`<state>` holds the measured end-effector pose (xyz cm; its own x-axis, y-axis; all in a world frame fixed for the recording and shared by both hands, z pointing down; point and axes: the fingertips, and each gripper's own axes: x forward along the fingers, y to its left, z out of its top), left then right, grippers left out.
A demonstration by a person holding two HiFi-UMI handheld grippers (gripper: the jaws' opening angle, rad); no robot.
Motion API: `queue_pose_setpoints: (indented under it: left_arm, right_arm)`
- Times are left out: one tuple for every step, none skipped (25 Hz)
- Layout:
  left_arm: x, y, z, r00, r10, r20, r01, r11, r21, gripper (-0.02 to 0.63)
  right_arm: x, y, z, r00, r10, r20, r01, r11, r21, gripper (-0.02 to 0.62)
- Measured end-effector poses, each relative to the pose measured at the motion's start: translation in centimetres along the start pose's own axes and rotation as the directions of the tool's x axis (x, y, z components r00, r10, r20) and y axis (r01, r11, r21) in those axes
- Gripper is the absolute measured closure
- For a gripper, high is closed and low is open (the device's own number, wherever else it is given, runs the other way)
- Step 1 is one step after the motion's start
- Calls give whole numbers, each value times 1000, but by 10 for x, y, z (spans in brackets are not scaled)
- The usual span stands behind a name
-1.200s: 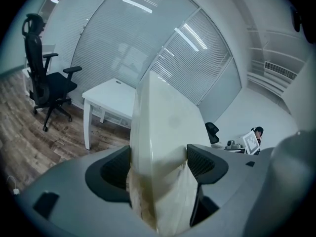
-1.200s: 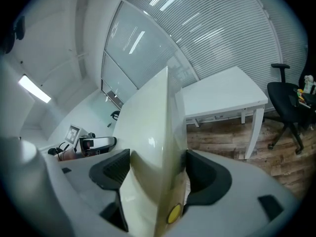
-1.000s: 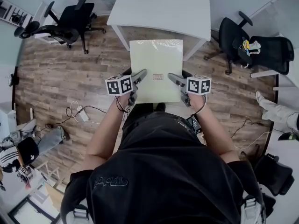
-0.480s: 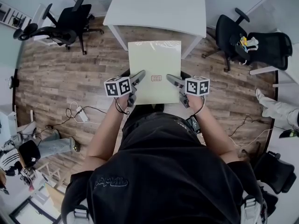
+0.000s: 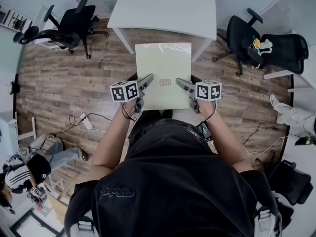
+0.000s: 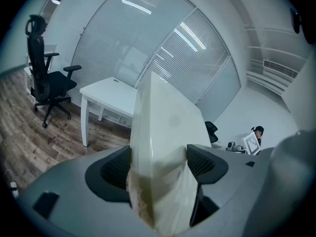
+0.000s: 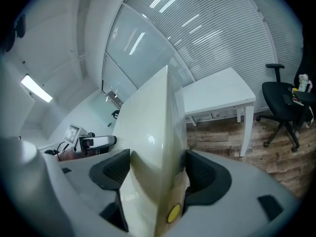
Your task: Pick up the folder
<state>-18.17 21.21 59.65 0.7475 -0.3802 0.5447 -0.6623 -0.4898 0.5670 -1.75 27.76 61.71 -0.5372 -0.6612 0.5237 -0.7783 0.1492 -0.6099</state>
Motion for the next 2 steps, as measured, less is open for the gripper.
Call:
queue_pose_setpoints:
  left_arm:
    - [1,-1,-1,1000,3,-1,-3,1000,1,242]
    - [2,-3,-2,1000,6,-2,-6,1000,2,242]
  right_arm:
    - [-2,-3,0,1000,-5,-1,5,1000,-1,244]
    - [-4,-5,0,1000,-10,-1,10,1000,-2,244]
